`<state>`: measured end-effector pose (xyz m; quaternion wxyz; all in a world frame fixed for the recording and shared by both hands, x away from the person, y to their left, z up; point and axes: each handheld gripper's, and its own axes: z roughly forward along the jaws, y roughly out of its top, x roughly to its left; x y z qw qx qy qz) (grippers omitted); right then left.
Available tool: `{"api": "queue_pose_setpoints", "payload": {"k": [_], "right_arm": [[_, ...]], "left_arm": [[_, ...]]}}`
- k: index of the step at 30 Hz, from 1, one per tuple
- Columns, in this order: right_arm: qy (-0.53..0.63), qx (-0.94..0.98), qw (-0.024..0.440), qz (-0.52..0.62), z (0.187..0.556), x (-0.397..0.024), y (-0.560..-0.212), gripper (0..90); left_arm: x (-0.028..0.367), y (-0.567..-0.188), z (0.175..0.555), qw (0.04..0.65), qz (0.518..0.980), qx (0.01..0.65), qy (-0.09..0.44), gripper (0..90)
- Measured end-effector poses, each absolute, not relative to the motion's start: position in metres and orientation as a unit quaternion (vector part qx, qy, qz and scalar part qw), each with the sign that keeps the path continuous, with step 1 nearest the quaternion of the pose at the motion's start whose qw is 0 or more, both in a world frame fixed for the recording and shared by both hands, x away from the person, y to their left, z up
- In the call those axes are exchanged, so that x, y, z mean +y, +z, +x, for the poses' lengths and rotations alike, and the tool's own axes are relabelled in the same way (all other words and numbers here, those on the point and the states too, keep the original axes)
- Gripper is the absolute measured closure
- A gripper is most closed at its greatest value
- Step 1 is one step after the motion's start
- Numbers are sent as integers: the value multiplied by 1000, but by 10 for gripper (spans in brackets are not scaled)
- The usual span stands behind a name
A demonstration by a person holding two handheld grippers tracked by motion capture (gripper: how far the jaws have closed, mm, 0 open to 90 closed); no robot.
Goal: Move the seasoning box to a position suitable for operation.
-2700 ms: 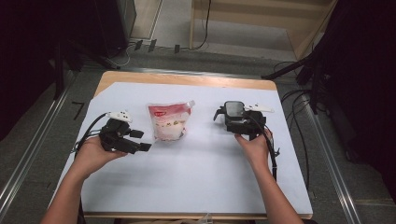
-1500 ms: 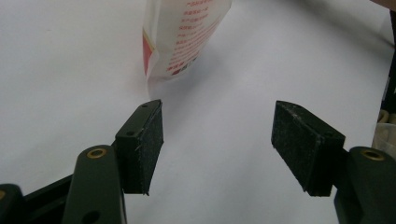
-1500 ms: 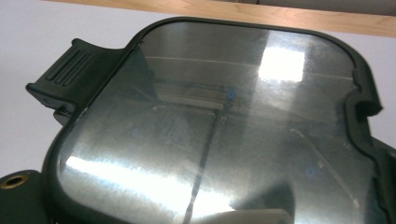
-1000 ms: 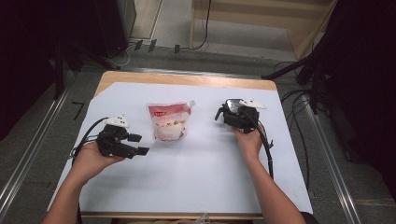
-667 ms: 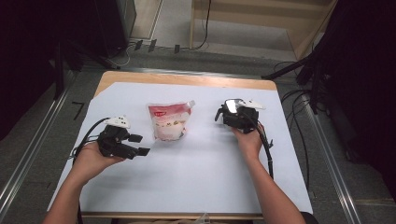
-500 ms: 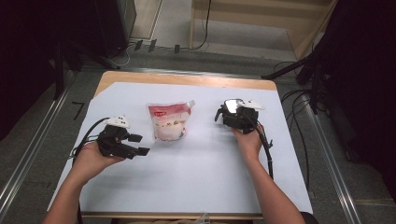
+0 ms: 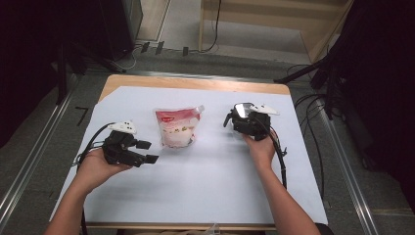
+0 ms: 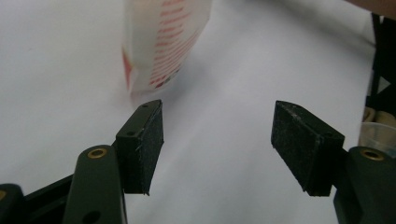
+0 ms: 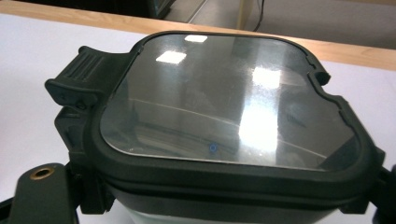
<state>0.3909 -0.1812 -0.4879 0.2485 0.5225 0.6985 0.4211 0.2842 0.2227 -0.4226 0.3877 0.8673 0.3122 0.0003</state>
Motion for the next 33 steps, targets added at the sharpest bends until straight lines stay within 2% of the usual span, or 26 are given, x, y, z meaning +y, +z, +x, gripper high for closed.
{"api": "queue_pose_setpoints", "payload": {"k": [12,33], "right_arm": [[431,708,238,506,365,-176,-481,150],[448,726,208,478,303,-166,-469,149]], "left_arm": [[193,-419,282,387,889,242,-28,369],[153,-427,292,377,899,221,-39,384]]}}
